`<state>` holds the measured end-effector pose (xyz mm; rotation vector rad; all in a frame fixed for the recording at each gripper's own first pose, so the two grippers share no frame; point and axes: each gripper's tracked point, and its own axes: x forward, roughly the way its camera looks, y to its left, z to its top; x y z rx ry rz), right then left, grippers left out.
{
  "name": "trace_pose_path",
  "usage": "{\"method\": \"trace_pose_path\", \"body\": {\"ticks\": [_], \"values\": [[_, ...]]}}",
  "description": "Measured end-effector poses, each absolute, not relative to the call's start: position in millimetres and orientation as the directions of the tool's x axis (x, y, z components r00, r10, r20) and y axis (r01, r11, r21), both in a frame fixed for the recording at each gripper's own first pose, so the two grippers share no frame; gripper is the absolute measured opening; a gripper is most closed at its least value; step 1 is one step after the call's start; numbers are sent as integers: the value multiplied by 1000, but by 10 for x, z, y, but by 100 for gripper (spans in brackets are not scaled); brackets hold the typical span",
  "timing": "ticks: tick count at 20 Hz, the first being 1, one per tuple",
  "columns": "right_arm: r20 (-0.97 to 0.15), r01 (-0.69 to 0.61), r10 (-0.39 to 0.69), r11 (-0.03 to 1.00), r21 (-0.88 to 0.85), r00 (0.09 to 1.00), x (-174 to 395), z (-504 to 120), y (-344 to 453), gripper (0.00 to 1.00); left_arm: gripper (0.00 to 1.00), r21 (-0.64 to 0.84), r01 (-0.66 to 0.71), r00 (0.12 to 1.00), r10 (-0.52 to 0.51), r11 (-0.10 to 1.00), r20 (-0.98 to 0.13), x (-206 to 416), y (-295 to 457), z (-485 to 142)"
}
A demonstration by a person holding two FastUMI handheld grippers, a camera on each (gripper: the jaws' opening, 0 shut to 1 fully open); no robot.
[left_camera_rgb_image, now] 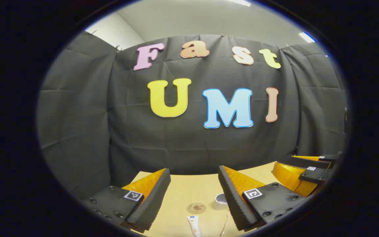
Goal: Put the toothbrush and toothpaste on the desktop into the cup, then pick up the cup and place it on the coaster on the desktop.
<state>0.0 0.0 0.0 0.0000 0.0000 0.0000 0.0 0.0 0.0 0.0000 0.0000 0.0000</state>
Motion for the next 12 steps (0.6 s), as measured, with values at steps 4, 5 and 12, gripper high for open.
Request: {"method": "trace_pose_path", "body": {"ticks": [4,5,12], "values": [[-8,-13,13,1000,3,1000,53,-22,13,62,95,-4,-17,1000,17,1000,-16,-10,0,-26],[-7,-10,10,1000,0,1000,64,-14,5,62,95,-4,-20,1000,20,1000,-16,-14,4,-24],[-11,-9,9,1000,-11,1000,90,-20,-22,62,95,-7,-21,999,21,1000,-26,3,-4,-36]]}}
